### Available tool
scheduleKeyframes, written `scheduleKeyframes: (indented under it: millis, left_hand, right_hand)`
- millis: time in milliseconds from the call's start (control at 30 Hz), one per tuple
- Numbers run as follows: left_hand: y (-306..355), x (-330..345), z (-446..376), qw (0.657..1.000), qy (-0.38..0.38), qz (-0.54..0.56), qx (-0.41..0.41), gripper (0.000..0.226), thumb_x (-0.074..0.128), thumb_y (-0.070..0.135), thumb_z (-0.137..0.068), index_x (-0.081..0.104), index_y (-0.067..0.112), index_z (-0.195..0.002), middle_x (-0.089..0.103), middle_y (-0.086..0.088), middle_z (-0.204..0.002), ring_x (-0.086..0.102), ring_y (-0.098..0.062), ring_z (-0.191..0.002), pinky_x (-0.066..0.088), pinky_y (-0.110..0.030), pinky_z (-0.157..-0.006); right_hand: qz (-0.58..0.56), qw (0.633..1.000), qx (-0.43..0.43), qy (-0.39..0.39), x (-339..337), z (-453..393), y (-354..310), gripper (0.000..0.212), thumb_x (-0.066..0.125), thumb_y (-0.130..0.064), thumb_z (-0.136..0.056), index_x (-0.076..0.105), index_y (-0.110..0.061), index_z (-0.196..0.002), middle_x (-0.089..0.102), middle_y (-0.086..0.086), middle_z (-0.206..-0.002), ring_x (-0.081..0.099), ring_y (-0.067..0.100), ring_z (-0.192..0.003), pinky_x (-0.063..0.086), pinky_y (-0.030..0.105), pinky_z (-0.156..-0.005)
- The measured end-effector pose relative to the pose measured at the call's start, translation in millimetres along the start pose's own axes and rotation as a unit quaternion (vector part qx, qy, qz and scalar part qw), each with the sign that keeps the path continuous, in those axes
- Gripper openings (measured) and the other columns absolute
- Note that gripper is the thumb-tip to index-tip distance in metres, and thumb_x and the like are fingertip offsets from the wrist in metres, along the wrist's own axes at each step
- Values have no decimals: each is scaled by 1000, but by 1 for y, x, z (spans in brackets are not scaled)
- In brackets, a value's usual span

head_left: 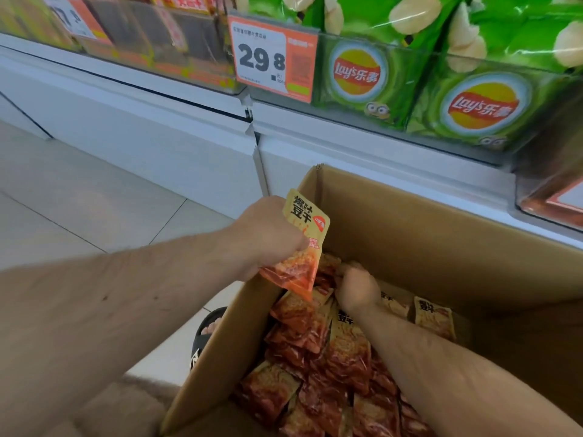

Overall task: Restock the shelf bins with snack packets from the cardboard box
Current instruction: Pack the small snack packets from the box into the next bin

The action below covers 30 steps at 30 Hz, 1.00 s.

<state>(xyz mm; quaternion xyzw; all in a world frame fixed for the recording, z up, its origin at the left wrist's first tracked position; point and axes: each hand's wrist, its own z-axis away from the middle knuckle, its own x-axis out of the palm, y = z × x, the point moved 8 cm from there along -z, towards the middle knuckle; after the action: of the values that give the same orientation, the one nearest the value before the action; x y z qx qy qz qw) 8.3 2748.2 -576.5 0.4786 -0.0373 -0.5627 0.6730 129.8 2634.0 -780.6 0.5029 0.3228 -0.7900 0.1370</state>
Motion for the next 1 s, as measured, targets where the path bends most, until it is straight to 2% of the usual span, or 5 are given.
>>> scheduleKeyframes:
  millis: [300,600,733,867,1000]
  left_hand:
    - [-9,13,5,988,-72,117,-70,19,56,-4,-90,57,6,-106,71,-17,-99,71,-32,-87,58,-39,-76]
    - [0,20,28,972,-66,211,-85,31,50,-6,-90,47,1,-119,65,-21,-103,68,-34,-83,54,-38,-62]
    - [13,39,53,959,-104,254,-75,18,43,-8,-85,51,2,-97,64,-20,-89,65,-35,-74,54,-35,-55]
    - [22,64,68,929,-178,316,-72,73,50,3,-44,57,4,-116,65,-24,-114,66,-43,-98,54,-49,-85]
    - [45,77,95,926,-233,297,-19,43,58,17,-76,66,5,-116,71,-17,-112,69,-34,-100,52,-42,-94]
  right_hand:
    - [-141,986,-67,62,-99,69,-7,7,46,-18,-101,47,-13,-107,65,13,-124,66,35,-104,54,41,-89]
    - [-104,976,-134,136,-193,182,15,19,54,-10,-97,58,-8,-115,57,-3,-138,49,17,-131,29,3,-102]
    - [-72,941,-257,207,-211,213,-9,3,52,-16,-95,52,-19,-95,46,-10,-146,40,22,-134,28,32,-115]
    - [-35,914,-322,243,-223,225,-33,13,46,-19,-95,47,-18,-107,57,7,-139,58,18,-122,31,39,-115]
    - [7,906,-334,260,-229,231,-41,4,49,-17,-93,52,-15,-97,62,12,-133,63,20,-114,37,45,-113]
